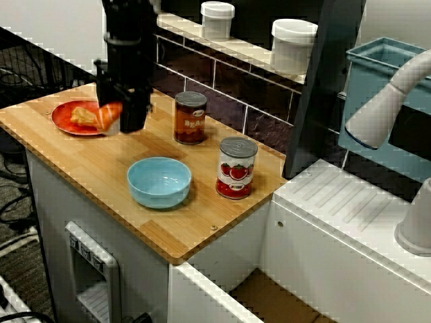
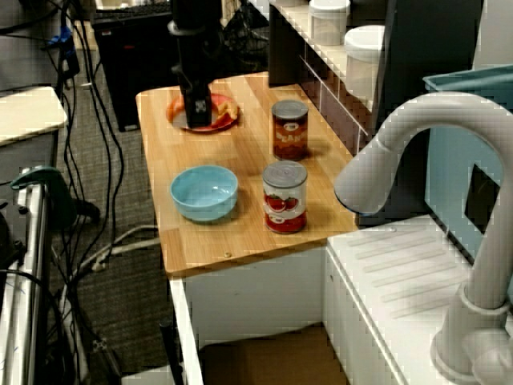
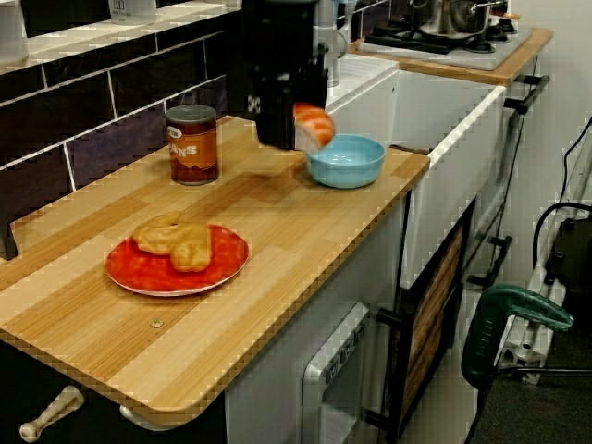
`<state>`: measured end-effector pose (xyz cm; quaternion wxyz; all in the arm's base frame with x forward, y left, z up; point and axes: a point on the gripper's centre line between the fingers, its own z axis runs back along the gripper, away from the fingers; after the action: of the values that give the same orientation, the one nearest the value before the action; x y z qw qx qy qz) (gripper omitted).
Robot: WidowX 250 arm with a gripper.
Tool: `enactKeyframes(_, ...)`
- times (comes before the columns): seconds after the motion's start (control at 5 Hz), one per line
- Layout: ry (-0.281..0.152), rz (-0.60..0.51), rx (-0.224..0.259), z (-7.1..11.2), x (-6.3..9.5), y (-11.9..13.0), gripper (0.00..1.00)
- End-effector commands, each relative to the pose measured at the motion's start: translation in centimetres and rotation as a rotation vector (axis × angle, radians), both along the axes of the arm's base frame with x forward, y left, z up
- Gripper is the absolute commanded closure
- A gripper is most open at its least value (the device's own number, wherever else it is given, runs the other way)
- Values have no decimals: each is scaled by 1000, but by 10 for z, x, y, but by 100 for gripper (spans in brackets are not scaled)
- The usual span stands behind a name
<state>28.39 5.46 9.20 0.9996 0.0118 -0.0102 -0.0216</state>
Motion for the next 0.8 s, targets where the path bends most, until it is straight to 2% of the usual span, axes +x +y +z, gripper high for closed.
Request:
enactKeyframes(0.0,-140,-60,70,35,-12,-44,100)
enactKeyframes(0.2,-171,-35,139,26,-13,-68,100)
enactKeyframes(0.6,-145,-22,125,15,-14,-96,100)
